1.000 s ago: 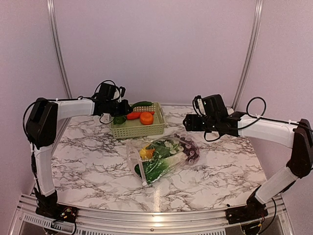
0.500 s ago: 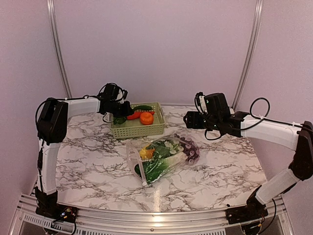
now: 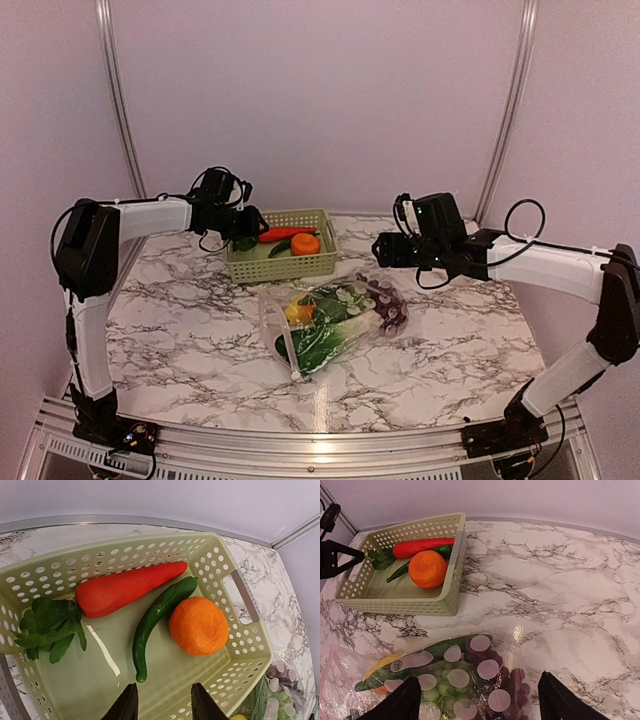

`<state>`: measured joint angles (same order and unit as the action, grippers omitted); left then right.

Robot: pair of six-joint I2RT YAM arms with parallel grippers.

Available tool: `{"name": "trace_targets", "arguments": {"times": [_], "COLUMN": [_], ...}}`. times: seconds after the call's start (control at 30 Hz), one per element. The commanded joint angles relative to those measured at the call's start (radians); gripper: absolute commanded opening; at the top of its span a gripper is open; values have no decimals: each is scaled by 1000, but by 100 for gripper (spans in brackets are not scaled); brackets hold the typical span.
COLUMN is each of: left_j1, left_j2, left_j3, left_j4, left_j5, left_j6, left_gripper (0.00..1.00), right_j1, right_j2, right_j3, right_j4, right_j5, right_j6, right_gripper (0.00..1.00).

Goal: Open the zip-top bag and remove the fake food
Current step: Place the fake vegetable in the bin.

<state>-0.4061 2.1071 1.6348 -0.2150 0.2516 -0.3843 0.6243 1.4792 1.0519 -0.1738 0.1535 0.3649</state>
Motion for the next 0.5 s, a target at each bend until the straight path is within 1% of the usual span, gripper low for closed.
{"name": "trace_targets", "arguments": {"times": [0.0,0.27,0.47], "left_j1": [-19,-85,-186], "left_j2": [-168,-453,-567], "left_j3": [-144,-483,-641], "left_j4": [47,125,134], "left_j5": [-26,-63,-105], "left_j6": [0,-39,-72], "left_gripper": [39,34,32], "right_j1": [8,8,10], "right_j2": [28,51,51], "right_j3": [37,36,15], "right_j4": [-17,-30,-48], "right_j5": [-32,-59,-58], "right_j6": [-13,-19,-22], "right_gripper": [79,79,78]}}
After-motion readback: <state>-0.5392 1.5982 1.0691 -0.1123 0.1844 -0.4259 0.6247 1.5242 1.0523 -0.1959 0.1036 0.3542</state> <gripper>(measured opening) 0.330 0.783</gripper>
